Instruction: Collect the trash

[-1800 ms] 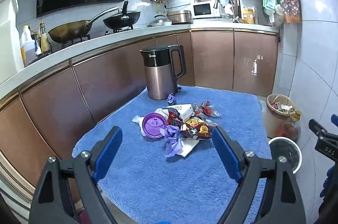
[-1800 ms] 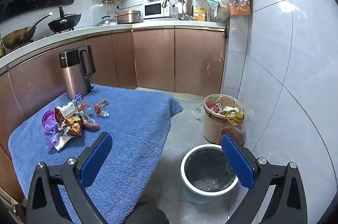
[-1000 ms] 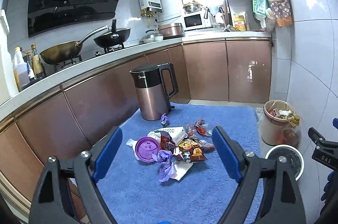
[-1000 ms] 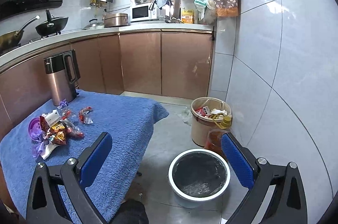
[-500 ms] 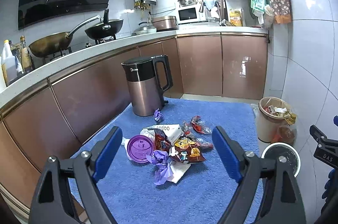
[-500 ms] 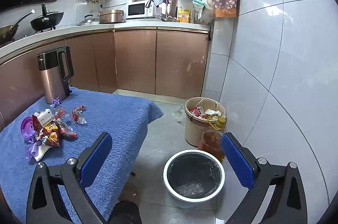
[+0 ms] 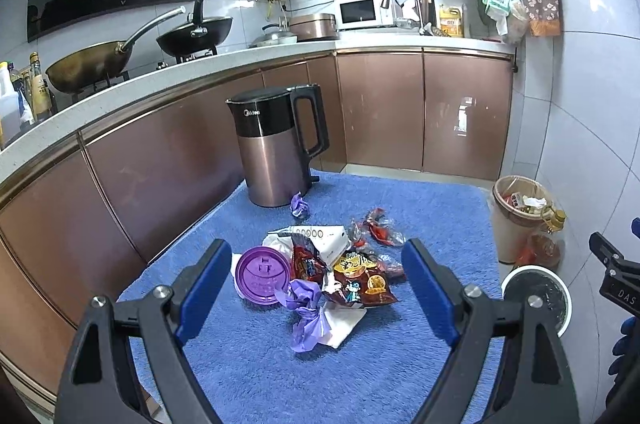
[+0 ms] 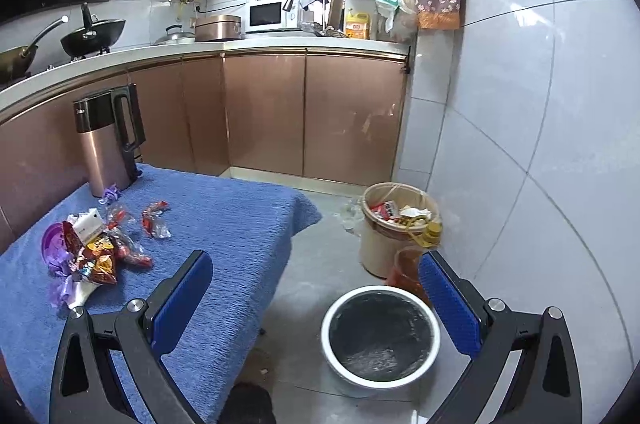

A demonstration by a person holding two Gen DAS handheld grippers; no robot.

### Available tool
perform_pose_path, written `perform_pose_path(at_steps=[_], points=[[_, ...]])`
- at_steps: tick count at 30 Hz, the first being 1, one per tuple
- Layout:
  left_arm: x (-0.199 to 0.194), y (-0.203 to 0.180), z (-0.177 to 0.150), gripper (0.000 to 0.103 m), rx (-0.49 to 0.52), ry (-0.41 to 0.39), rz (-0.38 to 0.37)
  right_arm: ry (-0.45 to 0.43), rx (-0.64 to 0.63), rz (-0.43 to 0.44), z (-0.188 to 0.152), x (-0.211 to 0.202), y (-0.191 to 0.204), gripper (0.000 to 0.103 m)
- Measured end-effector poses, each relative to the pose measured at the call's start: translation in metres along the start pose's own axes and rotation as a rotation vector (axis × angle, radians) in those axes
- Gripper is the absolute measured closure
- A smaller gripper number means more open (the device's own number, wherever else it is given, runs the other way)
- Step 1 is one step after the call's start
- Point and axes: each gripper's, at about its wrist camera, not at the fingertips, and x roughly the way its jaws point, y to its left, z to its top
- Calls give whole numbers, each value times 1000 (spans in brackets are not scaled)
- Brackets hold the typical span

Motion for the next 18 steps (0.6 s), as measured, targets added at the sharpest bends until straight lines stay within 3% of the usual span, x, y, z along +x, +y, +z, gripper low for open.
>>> perform_pose_path(at_steps=[10,16,18], points=[[40,20,-10,17,-47,62,-42,25,-7,107,8,27,20,0],[70,60,-34,17,-94,137,-54,139,-68,272,4,61,60,0],[79,71,-44,18,-95,176,-72,187,-88,367,0,75,78,0]])
